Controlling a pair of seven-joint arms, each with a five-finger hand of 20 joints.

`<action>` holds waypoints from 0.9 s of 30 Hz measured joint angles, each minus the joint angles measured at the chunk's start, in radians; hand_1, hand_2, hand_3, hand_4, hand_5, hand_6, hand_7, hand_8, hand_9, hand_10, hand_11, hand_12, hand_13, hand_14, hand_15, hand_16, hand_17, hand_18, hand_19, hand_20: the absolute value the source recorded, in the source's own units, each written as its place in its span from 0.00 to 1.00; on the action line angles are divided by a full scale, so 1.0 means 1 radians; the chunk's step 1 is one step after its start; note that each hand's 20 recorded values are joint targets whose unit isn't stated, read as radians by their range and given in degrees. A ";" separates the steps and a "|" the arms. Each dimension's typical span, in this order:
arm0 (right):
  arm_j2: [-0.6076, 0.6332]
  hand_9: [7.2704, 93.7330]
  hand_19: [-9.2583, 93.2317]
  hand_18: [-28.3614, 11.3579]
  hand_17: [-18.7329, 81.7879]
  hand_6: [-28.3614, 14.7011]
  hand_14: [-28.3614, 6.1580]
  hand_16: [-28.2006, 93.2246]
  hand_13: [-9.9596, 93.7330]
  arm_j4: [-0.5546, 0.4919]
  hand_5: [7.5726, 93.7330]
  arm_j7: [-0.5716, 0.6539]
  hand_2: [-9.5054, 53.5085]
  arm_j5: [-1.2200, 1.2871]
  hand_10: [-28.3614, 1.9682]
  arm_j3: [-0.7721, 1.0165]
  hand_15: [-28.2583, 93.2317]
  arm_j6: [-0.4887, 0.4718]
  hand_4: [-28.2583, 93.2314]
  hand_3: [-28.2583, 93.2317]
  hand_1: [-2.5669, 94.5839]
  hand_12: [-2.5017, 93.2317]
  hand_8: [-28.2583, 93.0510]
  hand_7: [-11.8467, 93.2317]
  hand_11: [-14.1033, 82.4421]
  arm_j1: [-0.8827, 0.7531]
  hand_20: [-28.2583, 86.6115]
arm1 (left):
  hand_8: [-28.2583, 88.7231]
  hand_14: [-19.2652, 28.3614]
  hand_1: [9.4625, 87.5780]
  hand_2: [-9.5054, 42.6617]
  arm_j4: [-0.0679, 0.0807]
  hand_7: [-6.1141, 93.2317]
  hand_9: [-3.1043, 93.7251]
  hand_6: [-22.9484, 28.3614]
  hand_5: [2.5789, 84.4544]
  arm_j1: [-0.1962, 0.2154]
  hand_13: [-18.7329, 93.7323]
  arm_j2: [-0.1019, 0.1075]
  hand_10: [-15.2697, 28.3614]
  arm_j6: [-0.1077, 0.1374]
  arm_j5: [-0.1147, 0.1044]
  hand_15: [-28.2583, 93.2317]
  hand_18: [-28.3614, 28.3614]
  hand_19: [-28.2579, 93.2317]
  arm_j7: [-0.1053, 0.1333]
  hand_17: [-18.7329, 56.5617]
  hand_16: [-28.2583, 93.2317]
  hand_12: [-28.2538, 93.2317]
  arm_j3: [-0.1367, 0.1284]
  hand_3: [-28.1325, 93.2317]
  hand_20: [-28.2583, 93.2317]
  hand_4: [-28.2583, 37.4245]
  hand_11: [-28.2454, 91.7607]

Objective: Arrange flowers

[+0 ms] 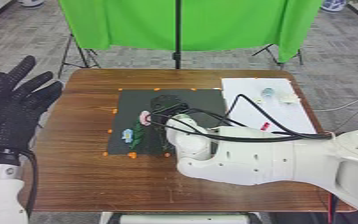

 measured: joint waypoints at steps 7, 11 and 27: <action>-0.002 0.89 1.00 0.25 0.61 0.66 0.70 0.38 0.88 -0.001 0.70 0.008 0.00 -0.001 0.62 -0.003 0.74 -0.004 0.00 0.85 0.43 0.22 0.13 0.28 0.45 0.006 0.57 | 0.16 0.99 0.12 0.34 0.000 0.21 0.34 0.60 0.35 0.000 0.38 0.000 0.80 0.000 0.000 0.67 1.00 0.81 -0.003 0.17 0.15 0.32 0.000 0.86 0.20 0.00 0.44; -0.002 0.88 1.00 0.24 0.61 0.66 0.70 0.37 0.88 -0.002 0.69 0.009 0.00 0.002 0.62 -0.003 0.74 -0.003 0.00 0.84 0.42 0.21 0.13 0.28 0.46 0.013 0.58 | 0.16 0.99 0.13 0.34 0.000 0.21 0.34 0.60 0.35 -0.002 0.38 -0.001 0.80 -0.001 0.000 0.67 1.00 0.81 -0.005 0.17 0.15 0.32 0.003 0.86 0.20 0.00 0.45; 0.007 0.86 1.00 0.22 0.60 0.63 0.67 0.36 0.86 -0.031 0.66 0.014 0.00 0.003 0.60 0.022 0.74 0.025 0.00 0.83 0.38 0.20 0.13 0.27 0.45 0.019 0.57 | 0.16 0.99 0.13 0.34 -0.001 0.21 0.34 0.60 0.35 0.001 0.38 -0.009 0.80 -0.001 0.003 0.67 1.00 0.82 -0.022 0.16 0.15 0.32 -0.001 0.86 0.20 0.00 0.45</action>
